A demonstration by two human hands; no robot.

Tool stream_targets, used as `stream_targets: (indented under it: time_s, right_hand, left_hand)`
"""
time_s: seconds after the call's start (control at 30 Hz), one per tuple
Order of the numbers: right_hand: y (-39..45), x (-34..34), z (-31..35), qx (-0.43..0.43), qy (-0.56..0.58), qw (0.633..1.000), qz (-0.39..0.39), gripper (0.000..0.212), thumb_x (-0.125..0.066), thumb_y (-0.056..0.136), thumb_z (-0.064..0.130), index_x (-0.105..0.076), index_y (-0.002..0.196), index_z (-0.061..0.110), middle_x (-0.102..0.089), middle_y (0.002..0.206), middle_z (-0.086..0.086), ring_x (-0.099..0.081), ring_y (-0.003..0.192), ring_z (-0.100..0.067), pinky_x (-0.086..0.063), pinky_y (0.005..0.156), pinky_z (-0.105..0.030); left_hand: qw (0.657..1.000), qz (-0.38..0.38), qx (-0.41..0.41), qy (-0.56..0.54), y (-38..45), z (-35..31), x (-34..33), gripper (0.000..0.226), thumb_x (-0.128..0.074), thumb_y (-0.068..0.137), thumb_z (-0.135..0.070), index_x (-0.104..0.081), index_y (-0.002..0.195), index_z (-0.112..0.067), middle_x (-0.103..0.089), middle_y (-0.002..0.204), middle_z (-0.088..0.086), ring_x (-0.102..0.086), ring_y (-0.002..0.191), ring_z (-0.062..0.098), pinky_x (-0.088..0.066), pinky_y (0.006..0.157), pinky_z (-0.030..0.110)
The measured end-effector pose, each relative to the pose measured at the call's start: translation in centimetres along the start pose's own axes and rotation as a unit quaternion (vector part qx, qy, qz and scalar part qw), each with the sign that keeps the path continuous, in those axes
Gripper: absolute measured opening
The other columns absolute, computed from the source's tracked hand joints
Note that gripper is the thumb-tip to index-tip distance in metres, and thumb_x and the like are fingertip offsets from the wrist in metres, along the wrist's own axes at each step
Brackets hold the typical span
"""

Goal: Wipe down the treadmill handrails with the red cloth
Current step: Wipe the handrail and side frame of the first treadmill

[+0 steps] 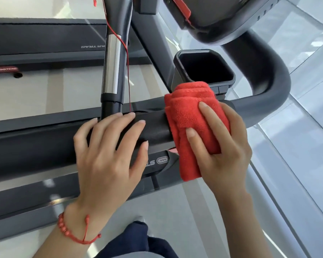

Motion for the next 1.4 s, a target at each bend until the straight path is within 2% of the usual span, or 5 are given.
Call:
stream_targets:
  time_s: [0.17,0.47,0.7,1.07,1.4]
  right_hand:
    - [0.7,0.7,-1.1,-0.079,-0.014,0.995,-0.06,0.039,-0.056,0.086,0.038,-0.056,0.122,0.025,-0.054,0.124,-0.008,-0.055,0.105,-0.024,-0.042,0.09,-0.027]
    - [2.2,2.5,-3.5,0.003,0.008,0.999,0.042,0.039,-0.056,0.086,0.041,-0.054,0.123,0.028,-0.054,0.124,-0.006,-0.056,0.105,-0.022,-0.046,0.087,-0.031]
    - [6.7,4.9,-6.3,-0.022,0.143,0.981,0.131,0.038,-0.062,0.08,0.035,-0.059,0.117,0.028,-0.057,0.119,0.01,-0.053,0.11,0.002,-0.036,0.092,-0.009]
    - [17.0,1.5,-8.0,0.177,0.11,0.895,0.394,0.041,-0.061,0.079,0.042,-0.058,0.118,0.031,-0.058,0.117,0.008,-0.053,0.107,0.001,-0.037,0.097,-0.016]
    - [19.7,-2.7,-7.1,0.235,0.067,0.873,0.421,0.046,-0.056,0.078,0.048,-0.058,0.12,0.029,-0.058,0.119,0.002,-0.056,0.106,-0.01,-0.043,0.096,-0.029]
  left_hand:
    - [0.998,0.023,-0.03,-0.045,1.4,-1.7,-0.7,0.024,-0.055,0.091,-0.016,-0.068,0.106,-0.002,-0.064,0.111,0.015,-0.059,0.105,0.031,-0.038,0.095,0.048]
    - [0.998,0.052,-0.027,-0.011,3.6,-4.7,-3.2,0.025,-0.052,0.093,-0.017,-0.067,0.11,-0.005,-0.065,0.11,0.01,-0.06,0.102,0.027,-0.039,0.091,0.043]
    - [0.999,0.03,0.012,0.023,3.6,-5.6,-3.9,0.025,-0.052,0.094,-0.019,-0.069,0.107,-0.006,-0.068,0.105,0.007,-0.059,0.097,0.023,-0.041,0.088,0.04]
    - [0.998,0.018,0.02,0.055,3.5,-5.7,-4.3,0.027,-0.05,0.095,-0.022,-0.071,0.104,-0.008,-0.069,0.103,0.004,-0.065,0.094,0.024,-0.041,0.086,0.037]
    - [0.998,0.006,0.032,0.06,3.6,-5.6,-4.6,0.027,-0.049,0.094,-0.022,-0.072,0.1,-0.008,-0.069,0.102,0.004,-0.065,0.093,0.025,-0.044,0.083,0.038]
Point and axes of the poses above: each hand's wrist, its own y-axis towards the middle knuckle, its own x-axis out of the back of the hand, z = x × y, the point moved 1 cm from there along y, towards the middle knuckle
